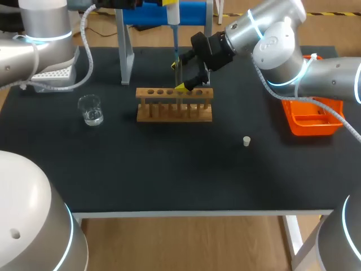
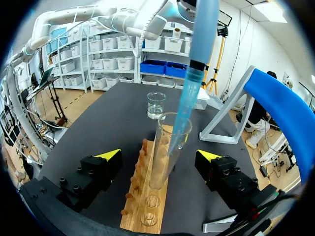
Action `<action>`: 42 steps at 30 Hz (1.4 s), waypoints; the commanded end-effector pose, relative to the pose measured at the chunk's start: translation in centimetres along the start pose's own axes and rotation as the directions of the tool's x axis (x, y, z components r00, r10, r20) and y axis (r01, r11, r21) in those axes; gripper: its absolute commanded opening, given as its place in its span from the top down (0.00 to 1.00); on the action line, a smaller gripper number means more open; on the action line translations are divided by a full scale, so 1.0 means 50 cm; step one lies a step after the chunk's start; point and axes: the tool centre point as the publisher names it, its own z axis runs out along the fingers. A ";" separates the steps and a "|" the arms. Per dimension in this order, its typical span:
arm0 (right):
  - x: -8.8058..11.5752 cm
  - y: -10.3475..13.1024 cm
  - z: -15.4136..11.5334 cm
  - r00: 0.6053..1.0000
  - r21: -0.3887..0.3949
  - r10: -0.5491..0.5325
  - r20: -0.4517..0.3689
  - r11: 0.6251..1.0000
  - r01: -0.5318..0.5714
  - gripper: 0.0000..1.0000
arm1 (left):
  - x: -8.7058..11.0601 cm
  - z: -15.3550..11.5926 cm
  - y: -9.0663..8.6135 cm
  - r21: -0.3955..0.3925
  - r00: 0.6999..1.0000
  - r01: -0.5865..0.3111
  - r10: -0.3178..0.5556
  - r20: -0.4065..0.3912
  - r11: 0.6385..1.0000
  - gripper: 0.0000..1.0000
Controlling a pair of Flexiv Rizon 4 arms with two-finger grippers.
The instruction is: Invert the test tube, pick up the pipette, mount the tip to pipette, aspirate from beaker and dispense into the tube, eject the tip, return the pipette, and cap with the stopper.
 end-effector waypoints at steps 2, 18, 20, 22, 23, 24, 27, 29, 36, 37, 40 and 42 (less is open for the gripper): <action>0.000 0.000 -0.002 1.000 0.001 0.000 -0.001 1.000 0.000 0.00 | 0.000 -0.001 0.005 0.002 1.000 -0.002 0.002 -0.001 1.000 1.00; 0.000 0.000 -0.002 1.000 0.001 0.000 -0.001 1.000 0.000 0.00 | 0.001 0.001 0.018 -0.002 1.000 0.001 -0.001 -0.014 1.000 1.00; 0.000 0.000 -0.002 1.000 0.001 0.000 -0.001 1.000 0.000 0.00 | 0.001 0.002 0.020 -0.005 1.000 0.000 0.000 -0.015 1.000 1.00; 0.000 0.000 -0.002 1.000 0.001 0.000 -0.001 1.000 0.000 0.00 | 0.001 0.003 0.022 -0.006 1.000 -0.001 0.001 -0.016 1.000 1.00; 0.000 0.000 -0.002 1.000 0.001 0.000 -0.001 1.000 0.000 0.00 | 0.001 0.004 0.024 -0.011 1.000 0.001 -0.001 -0.016 1.000 1.00; 0.000 0.000 -0.002 1.000 0.001 0.000 -0.001 1.000 0.000 0.00 | 0.001 0.005 0.025 -0.016 1.000 0.002 -0.002 -0.015 1.000 1.00; 0.000 0.000 -0.002 1.000 0.001 0.000 -0.001 1.000 0.000 0.00 | 0.001 0.009 0.027 -0.019 1.000 0.003 -0.003 -0.018 1.000 1.00; 0.000 0.000 -0.002 1.000 0.001 0.000 -0.001 1.000 0.000 0.00 | 0.001 0.011 0.028 -0.024 1.000 0.001 -0.001 -0.019 1.000 1.00; 0.000 0.000 -0.002 1.000 0.001 0.000 -0.001 1.000 0.000 0.00 | 0.000 0.012 0.031 -0.023 1.000 -0.014 0.013 -0.020 1.000 1.00; 0.000 0.000 -0.002 1.000 0.001 0.000 -0.001 1.000 0.000 0.00 | 0.000 0.012 0.031 -0.024 1.000 -0.014 0.014 -0.020 1.000 1.00; 0.000 0.000 -0.002 1.000 0.001 0.000 -0.001 1.000 0.000 0.00 | -0.001 0.012 0.033 -0.026 1.000 -0.015 0.014 -0.023 1.000 1.00; 0.000 0.000 -0.002 1.000 0.001 0.000 -0.001 1.000 0.000 0.00 | -0.001 0.013 0.034 -0.027 1.000 -0.015 0.014 -0.024 1.000 1.00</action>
